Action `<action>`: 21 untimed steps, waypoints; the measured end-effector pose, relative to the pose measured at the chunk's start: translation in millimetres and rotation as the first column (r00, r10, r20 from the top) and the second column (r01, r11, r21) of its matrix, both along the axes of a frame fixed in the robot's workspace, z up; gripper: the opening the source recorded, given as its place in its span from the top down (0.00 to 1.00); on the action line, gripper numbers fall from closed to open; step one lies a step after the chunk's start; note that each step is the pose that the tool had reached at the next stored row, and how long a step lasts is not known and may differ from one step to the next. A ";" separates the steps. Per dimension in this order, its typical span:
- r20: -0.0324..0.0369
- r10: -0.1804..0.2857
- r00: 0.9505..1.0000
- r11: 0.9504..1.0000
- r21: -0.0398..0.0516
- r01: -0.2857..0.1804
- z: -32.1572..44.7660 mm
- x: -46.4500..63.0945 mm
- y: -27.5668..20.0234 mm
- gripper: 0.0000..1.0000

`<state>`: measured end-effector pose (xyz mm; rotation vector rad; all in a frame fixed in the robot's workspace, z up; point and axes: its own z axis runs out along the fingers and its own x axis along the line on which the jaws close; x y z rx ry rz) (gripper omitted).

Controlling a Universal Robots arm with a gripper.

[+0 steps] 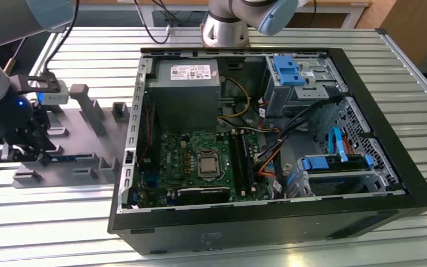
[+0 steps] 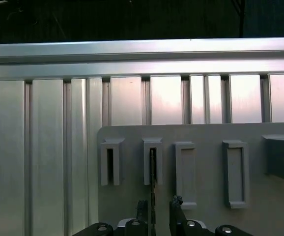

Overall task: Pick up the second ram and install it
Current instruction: 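Pick up the second ram and move it above second insertion slot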

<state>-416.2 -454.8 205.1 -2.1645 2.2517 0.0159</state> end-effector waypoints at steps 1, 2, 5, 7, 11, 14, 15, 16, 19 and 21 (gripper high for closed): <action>0.000 0.000 1.000 1.000 0.000 0.000 -0.7 0.0 -0.1 0.69; 0.000 0.000 1.000 1.000 0.000 0.000 -1.2 0.0 -0.2 0.69; 0.000 0.000 1.000 1.000 0.000 0.000 -1.9 0.0 -0.3 0.69; 0.000 0.000 1.000 1.000 0.000 0.000 -2.2 0.0 -0.3 0.69; 0.000 0.000 1.000 1.000 0.000 0.000 -3.1 0.0 -0.4 0.69; 0.001 0.001 1.000 1.000 0.000 -0.001 -4.0 0.0 -0.5 0.69; 0.000 0.001 1.000 1.000 0.000 -0.001 -4.2 0.0 -0.5 0.69; 0.000 0.001 1.000 1.000 0.000 -0.001 -4.4 0.0 -0.5 0.70; 0.001 0.001 1.000 1.000 0.000 -0.001 -5.1 0.0 -0.6 0.77; 0.001 0.001 1.000 1.000 0.000 -0.001 -5.6 0.0 -0.7 0.77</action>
